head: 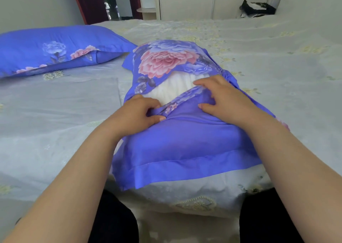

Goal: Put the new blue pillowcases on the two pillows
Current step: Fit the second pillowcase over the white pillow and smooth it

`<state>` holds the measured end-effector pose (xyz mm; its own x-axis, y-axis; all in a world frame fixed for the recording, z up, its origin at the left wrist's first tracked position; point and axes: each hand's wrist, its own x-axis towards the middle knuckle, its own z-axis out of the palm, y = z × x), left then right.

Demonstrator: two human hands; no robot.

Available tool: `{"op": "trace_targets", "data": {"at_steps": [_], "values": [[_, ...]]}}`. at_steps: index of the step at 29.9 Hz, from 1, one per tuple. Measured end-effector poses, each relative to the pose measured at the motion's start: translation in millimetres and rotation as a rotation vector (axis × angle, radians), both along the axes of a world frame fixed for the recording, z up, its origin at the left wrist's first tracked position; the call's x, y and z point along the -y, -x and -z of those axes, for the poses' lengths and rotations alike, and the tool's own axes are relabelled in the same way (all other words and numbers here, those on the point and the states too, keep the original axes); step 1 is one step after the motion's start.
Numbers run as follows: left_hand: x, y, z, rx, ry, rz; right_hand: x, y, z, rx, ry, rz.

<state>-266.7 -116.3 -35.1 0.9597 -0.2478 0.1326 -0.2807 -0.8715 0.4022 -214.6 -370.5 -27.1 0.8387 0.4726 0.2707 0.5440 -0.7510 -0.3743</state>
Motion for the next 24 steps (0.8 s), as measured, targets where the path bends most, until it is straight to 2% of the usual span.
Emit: {"op": "trace_targets", "data": {"at_steps": [2, 4, 6, 8, 10, 12, 14, 16, 17, 20, 21, 22, 24], "values": [[-4.5, -8.8, -8.3, -0.156, 0.212, 0.049, -9.6, -1.7, 1.6, -0.066, 0.039, -0.109], [-13.4, -24.7, -21.7, -0.296, 0.282, 0.020, -13.5, -9.9, 2.8, -0.180, 0.074, -0.140], [-20.0, -46.5, -31.0, -0.162, 0.194, -0.089, -12.7, -17.7, 0.7, -0.279, 0.067, -0.124], [-16.4, -66.2, -33.6, 0.135, -0.033, -0.304, -10.5, -27.2, -4.3, -0.280, 0.003, -0.051], [-4.5, -76.5, -26.3, 0.345, -0.254, -0.462, -7.9, -36.5, -7.8, -0.223, -0.056, 0.126], [-0.2, -83.6, -8.5, 0.394, -0.353, -0.532, -8.0, -44.4, -10.2, -0.192, -0.031, 0.310], [-5.5, -89.6, 7.6, 0.356, -0.351, -0.587, -11.3, -49.7, -11.0, -0.213, 0.067, 0.337], [-11.9, -93.7, 15.2, 0.311, -0.317, -0.631, -19.4, -53.2, -10.2, -0.192, 0.102, 0.264], [-12.6, -95.1, 16.0, 0.299, -0.287, -0.651, -22.9, -55.9, -9.2, -0.174, 0.014, 0.235], [-3.5, -89.6, 11.4, 0.333, -0.156, -0.683, -23.5, -60.0, -12.7, -0.122, -0.572, 0.230], [0.1, -86.2, 7.0, 0.368, -0.092, -0.671, -19.3, -64.4, -12.1, -0.045, -0.643, 0.246], [2.4, -83.8, 2.9, 0.386, -0.011, -0.649, -15.7, -67.3, -11.5, 0.000, -0.605, 0.258], [3.5, -82.2, 0.4, 0.361, 0.196, -0.556, -9.1, -73.6, -4.3, -0.075, -0.435, 0.223]]}}
